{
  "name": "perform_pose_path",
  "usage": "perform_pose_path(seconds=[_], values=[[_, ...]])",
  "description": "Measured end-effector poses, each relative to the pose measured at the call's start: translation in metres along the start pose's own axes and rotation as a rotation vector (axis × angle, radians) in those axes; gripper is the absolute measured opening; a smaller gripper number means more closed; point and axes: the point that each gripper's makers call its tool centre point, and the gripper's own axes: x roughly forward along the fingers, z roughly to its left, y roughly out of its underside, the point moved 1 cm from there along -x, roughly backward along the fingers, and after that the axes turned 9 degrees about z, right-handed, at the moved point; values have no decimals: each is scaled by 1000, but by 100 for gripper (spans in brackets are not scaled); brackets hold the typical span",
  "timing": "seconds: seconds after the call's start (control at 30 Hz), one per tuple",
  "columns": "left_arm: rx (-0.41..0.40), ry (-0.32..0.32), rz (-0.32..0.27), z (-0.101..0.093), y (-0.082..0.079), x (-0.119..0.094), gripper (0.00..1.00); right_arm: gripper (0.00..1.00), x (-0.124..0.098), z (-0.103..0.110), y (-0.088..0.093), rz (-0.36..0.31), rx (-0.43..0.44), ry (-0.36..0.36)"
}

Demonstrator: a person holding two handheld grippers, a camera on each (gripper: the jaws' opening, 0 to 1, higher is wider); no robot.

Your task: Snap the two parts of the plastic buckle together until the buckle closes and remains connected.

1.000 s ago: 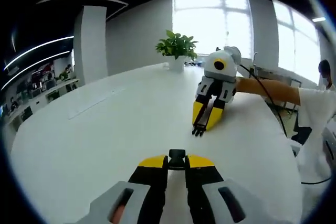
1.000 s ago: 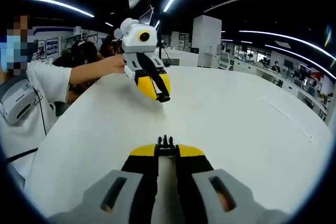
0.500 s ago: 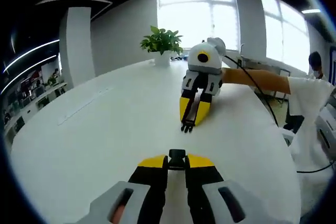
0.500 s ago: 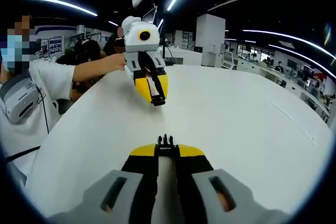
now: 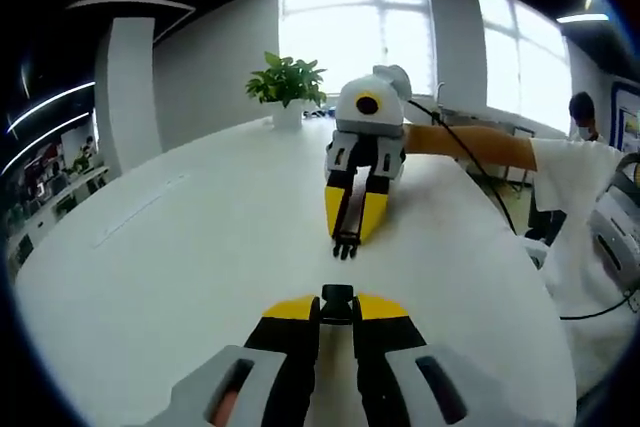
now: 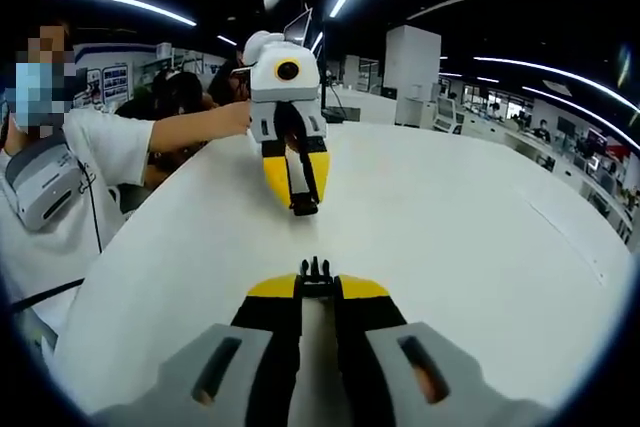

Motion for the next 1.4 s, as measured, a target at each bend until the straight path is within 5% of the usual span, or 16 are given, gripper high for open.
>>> perform_pose_path(seconds=[0.4, 1.4], values=[[12, 51, -4, -6, 0, 4, 12, 12, 2, 7, -2, -10, 0, -14], [15, 59, -19, -7, 3, 3, 16, 15, 0, 14, -5, -41, 24, 12]])
